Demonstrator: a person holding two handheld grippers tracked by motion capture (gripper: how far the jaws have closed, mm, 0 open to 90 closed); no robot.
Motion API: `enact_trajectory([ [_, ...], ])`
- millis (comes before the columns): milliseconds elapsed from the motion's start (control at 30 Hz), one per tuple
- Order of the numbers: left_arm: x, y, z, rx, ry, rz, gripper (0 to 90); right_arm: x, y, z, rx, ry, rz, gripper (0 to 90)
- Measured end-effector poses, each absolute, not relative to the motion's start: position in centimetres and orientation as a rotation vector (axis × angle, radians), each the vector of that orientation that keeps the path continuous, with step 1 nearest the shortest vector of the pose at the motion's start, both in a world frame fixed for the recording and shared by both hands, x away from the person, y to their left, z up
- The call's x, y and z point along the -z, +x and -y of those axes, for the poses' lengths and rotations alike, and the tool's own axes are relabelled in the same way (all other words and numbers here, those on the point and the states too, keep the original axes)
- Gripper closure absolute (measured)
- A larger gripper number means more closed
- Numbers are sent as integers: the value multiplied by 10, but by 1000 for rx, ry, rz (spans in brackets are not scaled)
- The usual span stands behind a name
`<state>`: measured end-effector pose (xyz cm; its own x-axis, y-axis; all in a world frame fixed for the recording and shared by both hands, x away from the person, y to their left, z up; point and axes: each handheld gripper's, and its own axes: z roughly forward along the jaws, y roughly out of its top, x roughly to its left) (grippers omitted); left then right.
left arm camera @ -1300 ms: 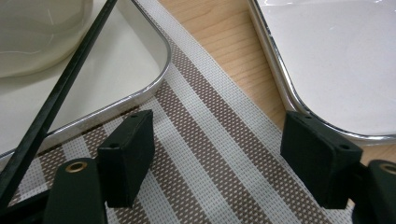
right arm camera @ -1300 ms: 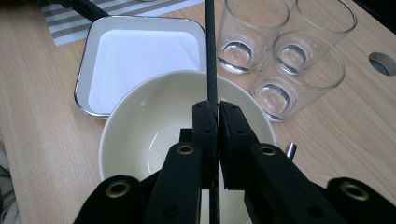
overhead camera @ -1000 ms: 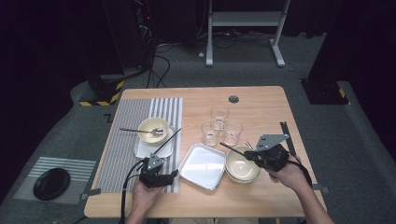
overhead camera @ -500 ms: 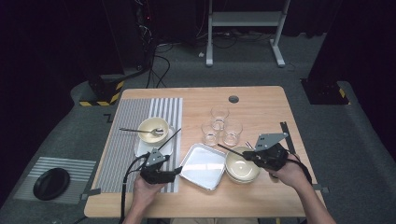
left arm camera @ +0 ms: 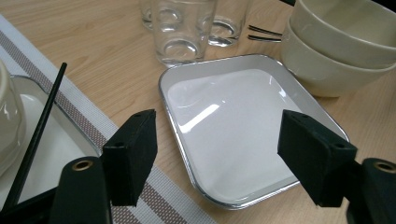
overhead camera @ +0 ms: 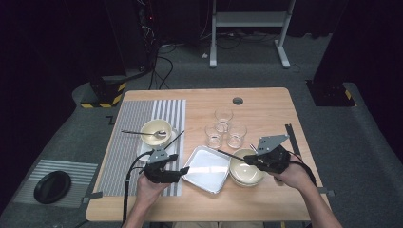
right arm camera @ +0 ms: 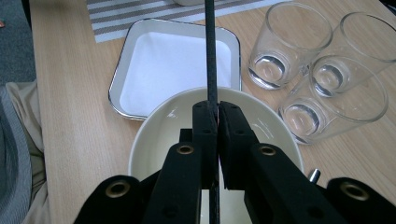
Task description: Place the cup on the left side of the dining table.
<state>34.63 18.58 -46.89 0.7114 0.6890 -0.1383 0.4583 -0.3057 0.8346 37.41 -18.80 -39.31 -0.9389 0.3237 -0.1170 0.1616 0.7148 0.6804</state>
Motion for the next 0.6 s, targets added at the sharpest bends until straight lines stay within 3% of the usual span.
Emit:
enact_trajectory([
  [600, 456, 354, -173, -260, 1947, -811, 296, 390, 375, 185, -1039, 362, -2714, 859],
])
